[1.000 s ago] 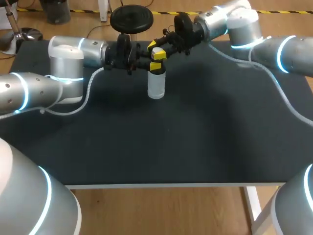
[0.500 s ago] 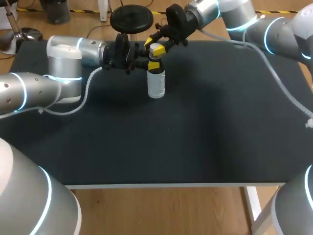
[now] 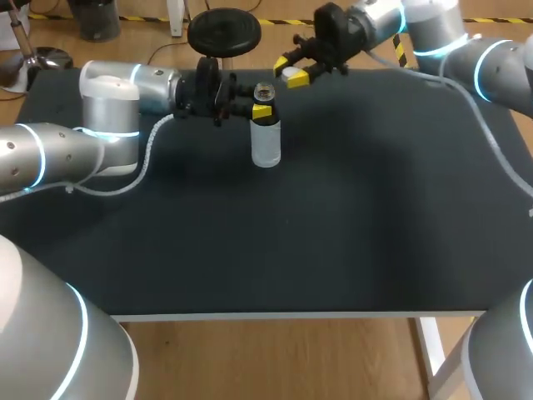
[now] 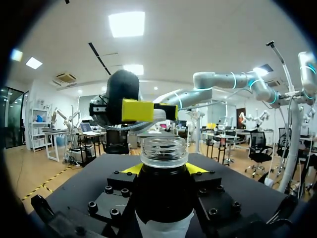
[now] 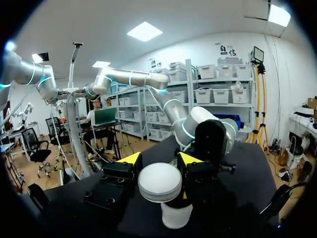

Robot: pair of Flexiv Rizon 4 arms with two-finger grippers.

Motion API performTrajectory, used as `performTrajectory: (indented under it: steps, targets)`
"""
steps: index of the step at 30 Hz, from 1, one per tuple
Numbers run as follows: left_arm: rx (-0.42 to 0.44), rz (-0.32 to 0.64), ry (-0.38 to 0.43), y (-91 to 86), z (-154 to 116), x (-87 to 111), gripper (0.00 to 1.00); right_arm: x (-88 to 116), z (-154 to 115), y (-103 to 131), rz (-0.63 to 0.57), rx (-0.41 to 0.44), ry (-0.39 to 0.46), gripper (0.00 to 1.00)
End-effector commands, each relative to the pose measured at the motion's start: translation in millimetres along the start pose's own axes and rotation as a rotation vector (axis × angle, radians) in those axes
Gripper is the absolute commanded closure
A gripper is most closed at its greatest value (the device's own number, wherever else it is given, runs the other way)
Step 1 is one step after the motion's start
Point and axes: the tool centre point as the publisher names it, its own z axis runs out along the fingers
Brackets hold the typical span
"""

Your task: Unscrew the bottle cap

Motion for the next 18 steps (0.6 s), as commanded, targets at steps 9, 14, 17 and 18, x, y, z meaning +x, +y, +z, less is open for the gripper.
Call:
performTrajectory:
  steps: [9,14,17,18]
  targets:
    - [0.000,-0.001,0.003,0.0,0,-1.0,1.00,53,-55,-66,0.044,-0.007,-0.262,1.00]
    - [0.000,-0.001,0.003,0.0,0,-1.0,1.00,64,-61,-103,0.099,0.015,-0.388,1.00]
    - [0.000,-0.001,0.003,0.0,0,-1.0,1.00,66,-58,-124,0.136,0.000,-0.426,1.00]
    - [0.000,-0.001,0.003,0.0,0,-1.0,1.00,67,-58,-131,0.149,-0.002,-0.443,1.00]
